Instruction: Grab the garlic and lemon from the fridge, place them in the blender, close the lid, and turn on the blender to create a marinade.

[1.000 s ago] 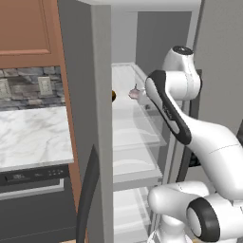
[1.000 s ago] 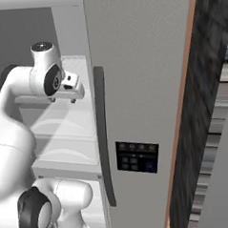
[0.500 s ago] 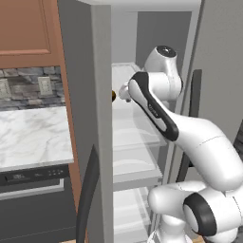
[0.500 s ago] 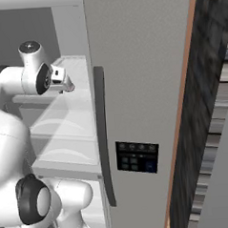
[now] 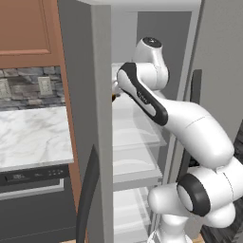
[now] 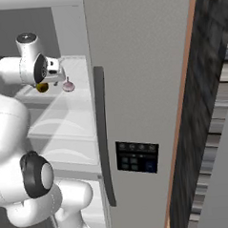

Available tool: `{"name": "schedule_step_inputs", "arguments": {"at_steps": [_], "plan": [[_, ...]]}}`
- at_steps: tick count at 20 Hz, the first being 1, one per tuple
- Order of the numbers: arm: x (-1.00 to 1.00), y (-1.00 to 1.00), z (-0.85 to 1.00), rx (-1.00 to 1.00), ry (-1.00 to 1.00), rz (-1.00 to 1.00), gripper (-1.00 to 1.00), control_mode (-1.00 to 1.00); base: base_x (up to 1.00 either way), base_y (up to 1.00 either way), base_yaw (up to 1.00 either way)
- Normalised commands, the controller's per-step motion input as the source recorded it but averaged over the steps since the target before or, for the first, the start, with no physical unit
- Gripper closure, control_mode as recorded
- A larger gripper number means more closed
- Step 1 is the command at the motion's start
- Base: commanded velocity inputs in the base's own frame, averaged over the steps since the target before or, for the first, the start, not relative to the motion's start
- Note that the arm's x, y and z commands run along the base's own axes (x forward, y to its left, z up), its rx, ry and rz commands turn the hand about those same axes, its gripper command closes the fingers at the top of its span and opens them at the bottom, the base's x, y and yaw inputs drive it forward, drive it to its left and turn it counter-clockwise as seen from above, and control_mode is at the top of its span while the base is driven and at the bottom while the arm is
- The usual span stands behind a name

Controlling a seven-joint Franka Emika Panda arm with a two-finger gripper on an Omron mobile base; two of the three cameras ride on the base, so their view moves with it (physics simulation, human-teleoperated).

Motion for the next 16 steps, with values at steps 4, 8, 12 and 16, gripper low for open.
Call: {"name": "schedule_step_inputs", "arguments": {"at_steps": [4,8,12,16], "plan": [[0.22,0.28,-0.25,-0.05,0.01,0.12,-1.0,-1.0,0.0,0.0,0.0],[0.17,0.39,-0.07,-0.05,0.0,0.09,-1.0,-1.0,0.0,0.0,0.0],[0.18,0.24,-0.14,-0.05,0.0,0.02,-1.0,-1.0,0.0,0.0,0.0],[0.23,0.11,-0.14,-0.05,0.0,0.0,-1.0,-1.0,0.0,0.0,0.0]]}}
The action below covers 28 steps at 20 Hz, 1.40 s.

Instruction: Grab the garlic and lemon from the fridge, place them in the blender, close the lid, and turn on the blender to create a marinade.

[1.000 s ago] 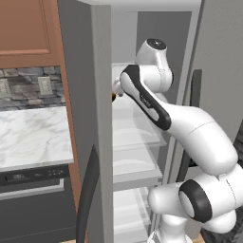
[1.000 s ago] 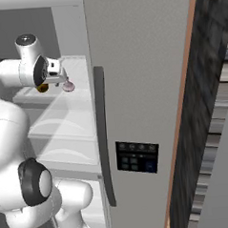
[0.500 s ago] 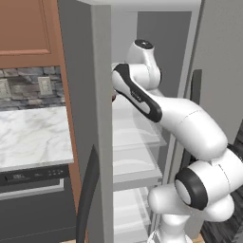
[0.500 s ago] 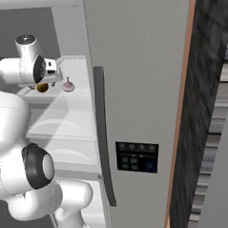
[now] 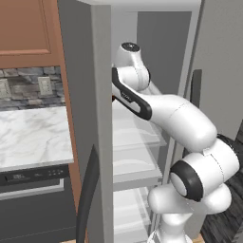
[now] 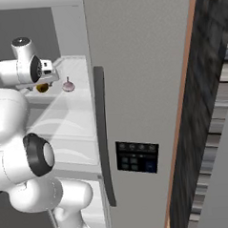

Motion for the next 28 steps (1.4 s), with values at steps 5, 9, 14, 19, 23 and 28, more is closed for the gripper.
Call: {"name": "schedule_step_inputs", "arguments": {"at_steps": [5,9,14,19,23,28], "plan": [[0.28,0.12,-0.11,-0.05,0.0,0.0,-1.0,-1.0,0.0,0.0,0.0],[0.25,0.13,-0.17,-0.05,0.0,0.0,-1.0,-1.0,0.0,0.0,0.0],[0.07,0.1,-0.25,-0.04,0.0,0.0,-1.0,-1.0,0.0,0.0,0.0],[0.0,0.02,-0.34,-0.05,0.0,0.0,1.0,-1.0,0.0,0.0,0.0],[0.0,0.0,-0.29,-0.01,-0.03,0.01,1.0,-1.0,0.0,0.0,0.0],[0.0,-0.15,0.02,0.01,-0.11,0.1,1.0,-1.0,0.0,0.0,0.0]]}}
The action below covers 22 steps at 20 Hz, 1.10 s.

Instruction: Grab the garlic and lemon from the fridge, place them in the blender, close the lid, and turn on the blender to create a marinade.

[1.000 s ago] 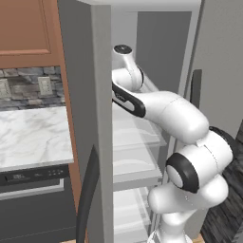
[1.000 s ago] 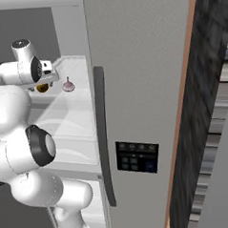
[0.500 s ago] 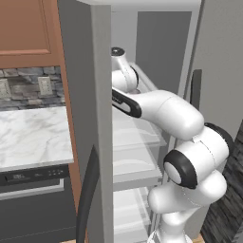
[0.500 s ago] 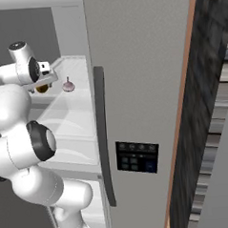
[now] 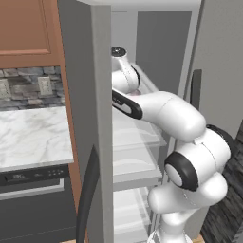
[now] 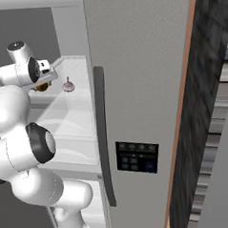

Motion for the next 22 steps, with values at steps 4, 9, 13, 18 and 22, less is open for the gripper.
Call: {"name": "schedule_step_inputs", "arguments": {"at_steps": [4,9,13,18,22], "plan": [[-0.57,-0.61,0.32,0.04,-0.13,0.14,1.0,-1.0,0.0,0.0,0.0],[-1.0,-0.67,0.37,0.07,-0.05,0.04,1.0,-1.0,0.0,0.0,0.0],[-1.0,-0.31,0.43,0.05,0.0,0.0,1.0,-1.0,0.0,0.0,0.0],[-1.0,-0.25,0.24,0.01,0.0,-0.08,1.0,-1.0,0.0,0.0,0.0],[-1.0,-0.36,0.0,0.0,0.0,-0.12,1.0,-1.0,0.0,0.0,0.0]]}}
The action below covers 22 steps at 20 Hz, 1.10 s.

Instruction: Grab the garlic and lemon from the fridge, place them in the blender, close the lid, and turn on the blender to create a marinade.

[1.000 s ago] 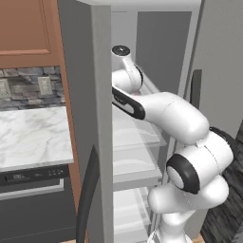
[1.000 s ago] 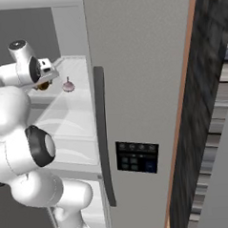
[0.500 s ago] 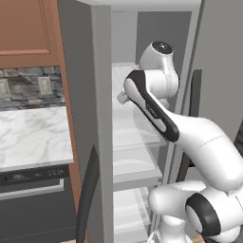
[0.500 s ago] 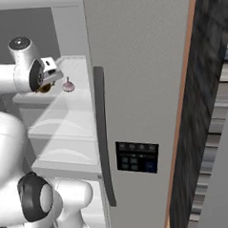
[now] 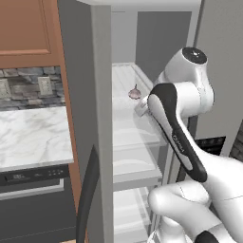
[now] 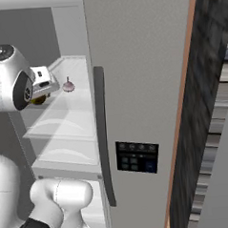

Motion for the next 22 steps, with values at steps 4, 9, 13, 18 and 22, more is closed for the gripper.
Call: {"name": "schedule_step_inputs", "arguments": {"at_steps": [4,9,13,18,22], "plan": [[-1.0,-0.36,-0.01,0.0,0.0,-0.09,1.0,-1.0,0.0,0.0,0.0],[-0.61,-0.06,-0.17,0.0,0.08,-0.03,1.0,-1.0,0.0,0.0,0.0],[-0.02,0.0,-0.2,-0.01,0.13,0.0,1.0,-1.0,0.0,0.0,0.0],[-0.24,-0.36,-0.08,0.0,0.04,0.04,1.0,-1.0,0.0,0.0,0.0],[-0.82,-0.27,-0.05,0.0,0.0,0.07,1.0,-1.0,0.0,0.0,0.0]]}}
